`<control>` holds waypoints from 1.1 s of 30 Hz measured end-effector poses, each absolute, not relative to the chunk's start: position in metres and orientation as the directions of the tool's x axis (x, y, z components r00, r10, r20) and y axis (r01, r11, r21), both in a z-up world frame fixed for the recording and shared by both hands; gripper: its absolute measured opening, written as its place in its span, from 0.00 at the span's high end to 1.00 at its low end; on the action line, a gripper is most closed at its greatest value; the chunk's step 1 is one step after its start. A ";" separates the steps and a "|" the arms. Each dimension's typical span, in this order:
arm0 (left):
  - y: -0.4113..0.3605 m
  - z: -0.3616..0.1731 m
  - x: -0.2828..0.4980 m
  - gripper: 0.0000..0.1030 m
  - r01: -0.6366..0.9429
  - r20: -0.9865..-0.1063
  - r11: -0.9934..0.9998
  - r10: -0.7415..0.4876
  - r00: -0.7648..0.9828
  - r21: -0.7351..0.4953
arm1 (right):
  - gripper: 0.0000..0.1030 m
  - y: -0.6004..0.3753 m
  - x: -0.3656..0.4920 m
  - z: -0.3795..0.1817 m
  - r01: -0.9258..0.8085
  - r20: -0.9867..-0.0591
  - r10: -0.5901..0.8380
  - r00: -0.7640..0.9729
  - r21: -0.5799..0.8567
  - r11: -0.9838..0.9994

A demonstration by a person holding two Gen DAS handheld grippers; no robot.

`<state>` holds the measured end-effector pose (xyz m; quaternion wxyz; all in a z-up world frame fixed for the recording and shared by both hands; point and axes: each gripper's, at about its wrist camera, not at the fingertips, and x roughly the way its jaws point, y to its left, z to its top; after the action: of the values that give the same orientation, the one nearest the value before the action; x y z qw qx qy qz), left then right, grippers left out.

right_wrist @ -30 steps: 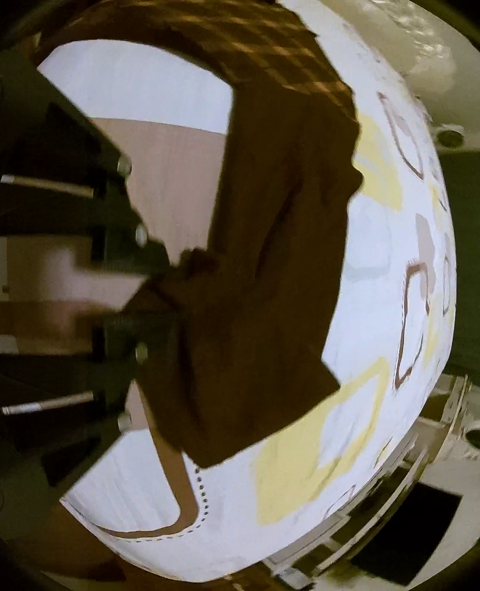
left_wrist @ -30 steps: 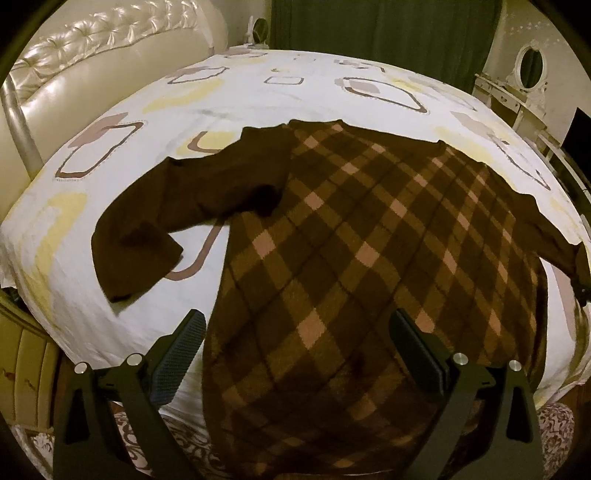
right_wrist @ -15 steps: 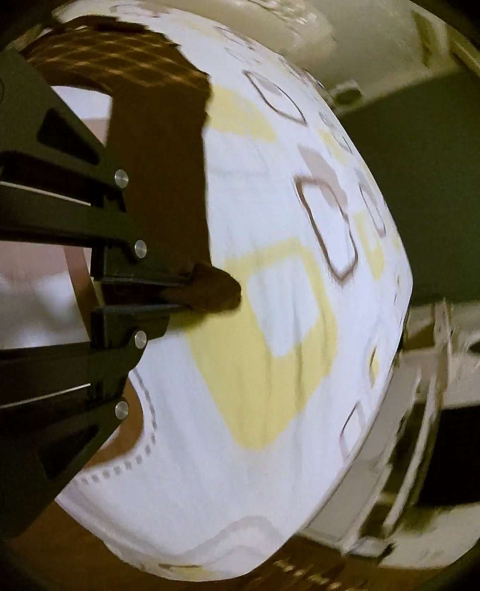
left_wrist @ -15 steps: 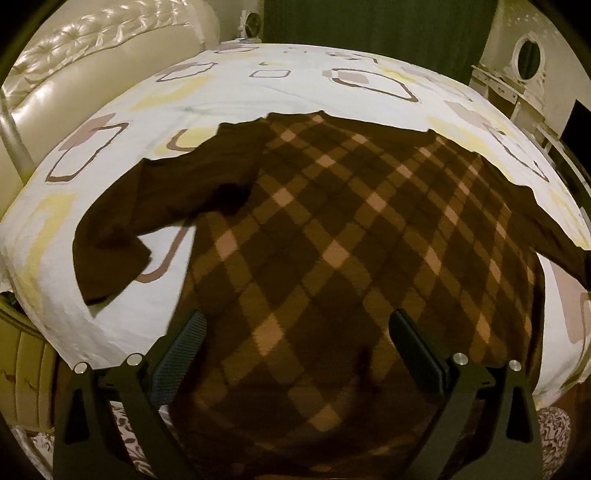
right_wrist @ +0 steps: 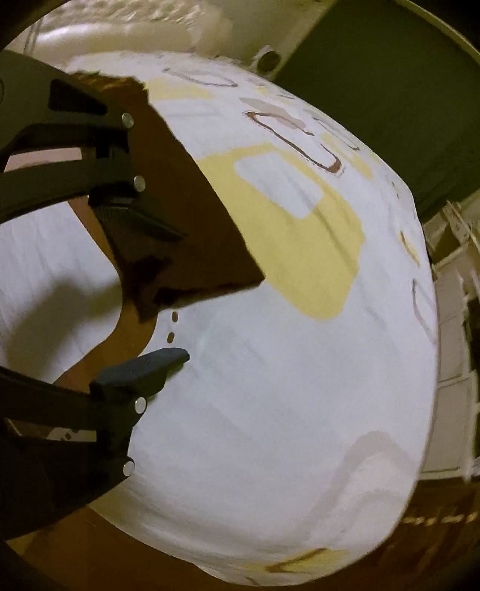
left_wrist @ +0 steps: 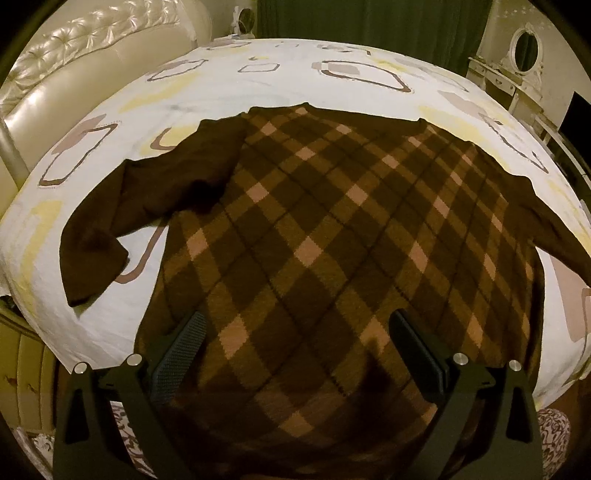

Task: Fold small clothes
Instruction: 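Grasp the sweater sleeve cuff with the right gripper, then lay the sleeve across the sweater body and open the right gripper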

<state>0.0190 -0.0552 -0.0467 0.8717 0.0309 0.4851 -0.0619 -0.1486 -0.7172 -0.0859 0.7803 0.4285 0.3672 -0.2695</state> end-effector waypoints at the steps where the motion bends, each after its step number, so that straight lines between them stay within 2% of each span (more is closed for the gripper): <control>1: -0.056 -0.046 0.019 0.04 0.140 -0.847 0.990 -0.078 0.525 -0.004 | 0.42 -0.718 -0.149 -0.088 0.735 -0.800 -0.099 0.592 0.486 0.473; 4: -0.054 -0.046 0.018 0.04 0.141 -0.844 0.990 -0.077 0.530 -0.002 | 0.44 -0.718 -0.146 -0.089 0.732 -0.802 -0.088 0.591 0.487 0.476; 6: -0.054 -0.046 0.019 0.04 0.136 -0.844 0.991 -0.075 0.531 -0.003 | 0.59 -0.717 -0.144 -0.088 0.728 -0.809 -0.088 0.581 0.469 0.500; 8: -0.052 -0.046 0.020 0.04 0.131 -0.845 0.991 -0.074 0.529 -0.005 | 0.94 -0.717 -0.141 -0.089 0.719 -0.812 -0.072 0.579 0.468 0.513; 11: -0.050 -0.046 0.020 0.04 0.126 -0.844 0.992 -0.074 0.531 -0.007 | 0.98 -0.719 -0.145 -0.090 0.736 -0.818 -0.113 0.564 0.436 0.517; 19: -0.036 -0.041 0.021 0.04 0.130 -0.826 0.992 -0.082 0.558 -0.010 | 0.98 -0.721 -0.163 -0.095 0.761 -0.802 -0.155 0.577 0.459 0.458; 21: -0.032 -0.039 0.021 0.04 0.141 -0.822 0.990 -0.081 0.564 -0.001 | 0.94 -0.717 -0.171 -0.088 0.774 -0.789 -0.194 0.583 0.466 0.429; 22: -0.030 -0.038 0.020 0.04 0.149 -0.820 0.989 -0.080 0.566 0.006 | 0.90 -0.712 -0.177 -0.081 0.780 -0.778 -0.226 0.586 0.465 0.419; 23: -0.027 -0.036 0.020 0.04 0.160 -0.815 0.987 -0.078 0.575 0.018 | 0.80 -0.708 -0.179 -0.076 0.781 -0.772 -0.244 0.587 0.461 0.421; 25: -0.020 -0.032 0.020 0.04 0.170 -0.804 0.985 -0.072 0.590 0.037 | 0.73 -0.694 -0.181 -0.065 0.773 -0.751 -0.275 0.600 0.457 0.440; 29: 0.004 -0.029 0.026 0.04 0.139 -0.786 0.986 -0.012 0.618 0.094 | 0.53 -0.649 -0.178 -0.048 0.710 -0.697 -0.262 0.667 0.489 0.506; 33: 0.039 -0.032 0.040 0.04 0.092 -0.800 0.992 0.010 0.599 0.082 | 0.51 -0.594 -0.159 -0.047 0.629 -0.681 -0.162 0.714 0.523 0.575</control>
<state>0.0396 0.0385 -0.0322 0.8924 0.0575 0.4470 -0.0230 -0.1592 -0.5942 -0.0472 0.8368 0.3960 0.2953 -0.2363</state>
